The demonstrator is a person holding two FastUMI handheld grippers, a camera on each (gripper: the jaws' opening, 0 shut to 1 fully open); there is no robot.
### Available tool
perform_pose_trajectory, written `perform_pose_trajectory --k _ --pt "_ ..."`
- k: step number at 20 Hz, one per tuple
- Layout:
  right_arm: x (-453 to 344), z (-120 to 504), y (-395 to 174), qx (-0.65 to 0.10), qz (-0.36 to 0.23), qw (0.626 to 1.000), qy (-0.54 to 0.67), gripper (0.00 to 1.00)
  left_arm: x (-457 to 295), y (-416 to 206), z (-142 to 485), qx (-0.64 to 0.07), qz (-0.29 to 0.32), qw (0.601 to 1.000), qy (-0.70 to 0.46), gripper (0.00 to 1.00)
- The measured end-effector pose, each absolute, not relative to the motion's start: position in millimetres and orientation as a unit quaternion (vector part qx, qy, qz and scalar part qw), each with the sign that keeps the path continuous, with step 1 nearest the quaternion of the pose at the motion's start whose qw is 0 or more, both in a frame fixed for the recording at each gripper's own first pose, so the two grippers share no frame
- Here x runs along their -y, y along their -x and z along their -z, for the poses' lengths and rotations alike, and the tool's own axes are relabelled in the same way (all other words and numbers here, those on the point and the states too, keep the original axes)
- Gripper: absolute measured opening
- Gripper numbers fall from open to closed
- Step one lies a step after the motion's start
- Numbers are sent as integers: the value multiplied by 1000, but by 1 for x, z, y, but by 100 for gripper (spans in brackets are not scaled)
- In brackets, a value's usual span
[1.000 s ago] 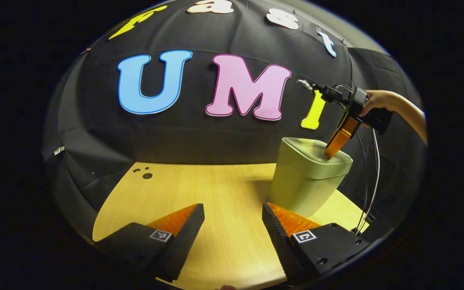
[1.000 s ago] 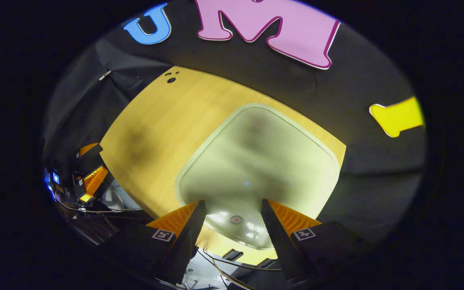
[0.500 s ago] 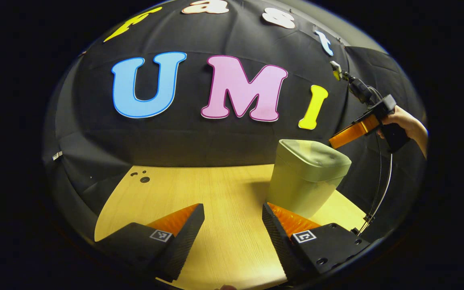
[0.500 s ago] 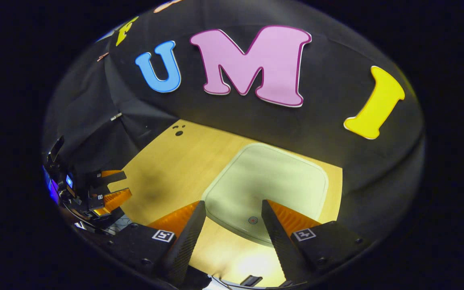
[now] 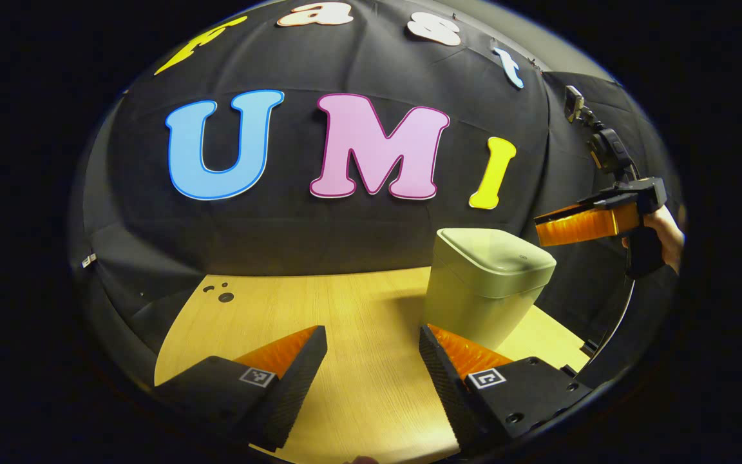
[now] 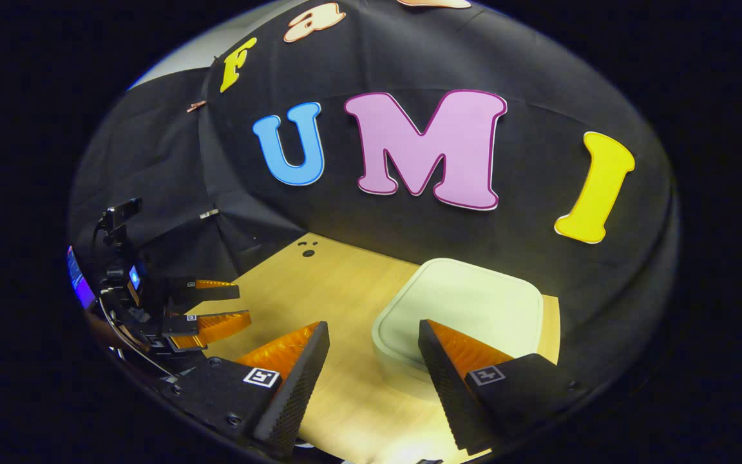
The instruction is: Press the lid of the desktop garbage bin to open it, pick up the crumpled paper on the desktop and throw it into the bin, then pick up the pop can on the desktop and drop it into the bin, and finally close the garbage bin lid.
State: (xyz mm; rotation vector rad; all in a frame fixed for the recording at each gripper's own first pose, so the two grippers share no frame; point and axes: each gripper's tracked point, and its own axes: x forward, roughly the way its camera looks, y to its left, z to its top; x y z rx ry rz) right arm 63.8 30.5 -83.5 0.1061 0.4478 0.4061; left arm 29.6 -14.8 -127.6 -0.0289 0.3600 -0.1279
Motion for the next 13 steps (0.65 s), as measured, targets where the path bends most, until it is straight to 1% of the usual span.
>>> perform_pose_trajectory --k 7,13 --pt "-66 79 -43 -171 -206 962 -62 90 18 -24 119 -167 73 983 9 93" --pt "-84 82 -24 -156 -174 970 -67 90 22 -16 115 -159 94 983 14 93"
